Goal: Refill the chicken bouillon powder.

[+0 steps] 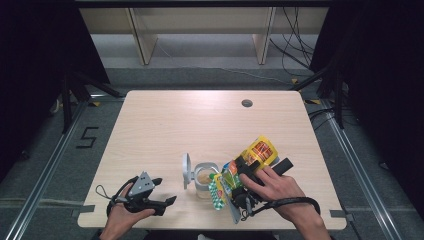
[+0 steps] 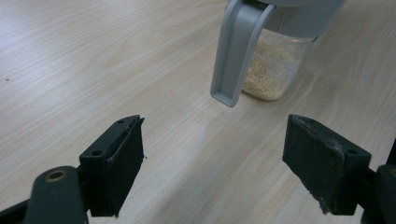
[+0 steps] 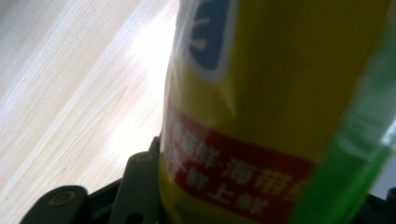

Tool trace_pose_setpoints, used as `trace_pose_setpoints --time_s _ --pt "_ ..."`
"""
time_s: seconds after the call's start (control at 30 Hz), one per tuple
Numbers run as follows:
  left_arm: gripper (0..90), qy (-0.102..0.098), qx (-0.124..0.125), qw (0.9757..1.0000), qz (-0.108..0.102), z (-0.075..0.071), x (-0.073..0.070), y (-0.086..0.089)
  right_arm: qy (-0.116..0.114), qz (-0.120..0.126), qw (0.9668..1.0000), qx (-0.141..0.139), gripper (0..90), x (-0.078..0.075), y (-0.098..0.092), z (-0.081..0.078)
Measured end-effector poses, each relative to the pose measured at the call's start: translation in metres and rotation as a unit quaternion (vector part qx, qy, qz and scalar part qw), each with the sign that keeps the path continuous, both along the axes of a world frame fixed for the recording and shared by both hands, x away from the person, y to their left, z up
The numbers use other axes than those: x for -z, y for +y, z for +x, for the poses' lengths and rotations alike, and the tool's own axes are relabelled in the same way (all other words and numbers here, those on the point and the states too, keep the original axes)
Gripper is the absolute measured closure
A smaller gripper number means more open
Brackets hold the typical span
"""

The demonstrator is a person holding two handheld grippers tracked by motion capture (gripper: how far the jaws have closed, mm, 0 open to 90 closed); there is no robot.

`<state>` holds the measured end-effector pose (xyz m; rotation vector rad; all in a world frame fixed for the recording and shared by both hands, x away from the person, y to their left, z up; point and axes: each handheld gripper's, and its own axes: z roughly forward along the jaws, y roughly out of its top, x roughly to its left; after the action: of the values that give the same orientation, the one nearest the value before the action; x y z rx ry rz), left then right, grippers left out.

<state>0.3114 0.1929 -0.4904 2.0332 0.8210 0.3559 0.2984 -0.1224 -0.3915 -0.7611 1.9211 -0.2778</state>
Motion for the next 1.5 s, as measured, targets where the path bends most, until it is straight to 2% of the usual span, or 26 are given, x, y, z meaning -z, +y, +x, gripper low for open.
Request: trace_pose_setpoints --time_s 0.13,0.17,0.2,0.23,0.33,0.37,0.57,0.6,0.63,0.7,0.77,0.83,0.87,0.9,0.93,1.0,1.03,1.07,1.13,1.17,1.2,1.3,1.4,1.43,1.47,1.5 --pt "19.7 -0.008 0.007 0.9999 0.008 0.0012 -0.0006 0.0012 -0.001 0.008 0.9999 0.014 60.8 0.0016 -0.0015 -0.0012" --pt "19.7 -0.009 0.003 1.0000 0.001 0.0009 0.0002 0.0002 0.001 0.005 0.9999 0.009 60.9 0.0011 -0.0010 -0.0006" --pt "19.7 -0.009 0.012 0.9997 0.022 0.0017 -0.0015 0.0031 0.000 -0.005 1.0000 -0.002 60.8 -0.0003 0.0006 0.0004" --pt "19.7 -0.008 0.003 0.9999 0.009 0.0012 -0.0007 0.0014 0.000 -0.001 1.0000 0.002 60.8 0.0004 -0.0001 0.0002" --pt "19.8 -0.009 0.010 0.9998 0.015 0.0016 -0.0014 0.0027 0.000 0.000 1.0000 0.001 60.9 0.0003 -0.0002 -0.0002" --pt "19.8 -0.009 0.006 0.9999 0.008 0.0014 -0.0010 0.0018 0.000 0.000 1.0000 0.000 60.9 0.0003 -0.0001 -0.0002" --pt "19.8 -0.006 0.004 0.9999 0.009 0.0014 -0.0010 0.0017 -0.002 0.002 1.0000 0.006 60.9 0.0022 0.0002 -0.0009" --pt "19.8 -0.007 0.003 0.9999 0.010 0.0011 -0.0008 0.0013 -0.003 -0.006 1.0000 0.001 60.9 0.0017 0.0016 -0.0004" --pt "19.9 -0.010 0.003 0.9999 0.001 0.0009 0.0001 0.0003 -0.001 -0.004 1.0000 -0.003 60.9 0.0014 0.0017 -0.0007" --pt "19.9 -0.006 0.005 0.9999 0.010 0.0013 -0.0011 0.0015 -0.002 -0.006 1.0000 -0.002 60.9 0.0015 0.0019 -0.0007" --pt "19.8 -0.008 0.005 0.9999 0.004 0.0012 -0.0004 0.0009 -0.001 -0.006 1.0000 0.000 60.9 0.0015 0.0019 -0.0007" --pt "19.9 -0.007 0.010 0.9997 0.019 0.0015 -0.0017 0.0029 -0.003 -0.004 1.0000 -0.001 61.0 0.0010 0.0011 -0.0002" --pt "19.9 -0.006 0.003 0.9999 0.008 0.0011 -0.0009 0.0014 -0.004 0.007 0.9999 0.013 60.9 0.0023 -0.0009 -0.0015" --pt "19.9 -0.008 0.004 0.9999 0.011 0.0012 -0.0010 0.0015 -0.003 0.003 0.9999 0.009 61.0 0.0017 -0.0007 -0.0012" --pt "19.8 -0.010 0.002 0.9999 0.001 0.0010 0.0001 0.0002 0.003 -0.003 1.0000 0.003 60.9 0.0002 0.0002 -0.0005" --pt "19.9 -0.009 0.001 1.0000 -0.001 0.0011 0.0003 0.0000 -0.003 -0.001 1.0000 0.000 61.0 0.0002 0.0000 -0.0002" --pt "19.9 -0.008 0.006 0.9999 0.013 0.0015 -0.0009 0.0017 -0.003 -0.004 1.0000 0.000 61.0 0.0002 0.0002 0.0000" --pt "19.9 -0.010 0.003 0.9999 0.003 0.0012 0.0000 0.0006 0.001 -0.004 1.0000 0.004 61.0 0.0001 0.0001 -0.0003" --pt "19.9 -0.010 0.003 0.9999 0.003 0.0012 0.0000 0.0006 -0.002 -0.002 1.0000 0.001 61.0 0.0002 -0.0002 -0.0003" --pt "19.9 -0.008 0.005 0.9999 0.011 0.0013 -0.0009 0.0015 -0.003 -0.002 1.0000 0.000 60.9 0.0002 -0.0001 -0.0002" --pt "19.9 -0.009 0.000 1.0000 -0.003 0.0010 0.0004 -0.0002 0.001 -0.005 1.0000 0.003 61.0 0.0002 0.0002 -0.0002" --pt "19.9 -0.008 0.004 0.9999 0.009 0.0013 -0.0007 0.0013 -0.001 -0.001 1.0000 0.001 61.0 0.0004 0.0000 -0.0007" --pt "19.9 0.001 -0.003 1.0000 0.007 0.0010 0.0003 0.0007 -0.002 -0.004 1.0000 0.000 61.0 0.0008 0.0008 -0.0002" --pt "19.9 0.000 0.002 0.9999 0.013 0.0016 0.0002 0.0014 0.004 0.005 0.9999 0.012 61.0 0.0016 -0.0005 -0.0011" --pt "19.9 0.001 0.001 1.0000 0.007 0.0010 0.0003 0.0004 0.001 0.000 1.0000 0.001 61.0 0.0008 0.0003 -0.0004" --pt "19.9 -0.002 0.004 0.9999 0.009 0.0015 0.0001 0.0005 0.003 -0.003 1.0000 0.002 61.0 0.0006 0.0006 0.0000"
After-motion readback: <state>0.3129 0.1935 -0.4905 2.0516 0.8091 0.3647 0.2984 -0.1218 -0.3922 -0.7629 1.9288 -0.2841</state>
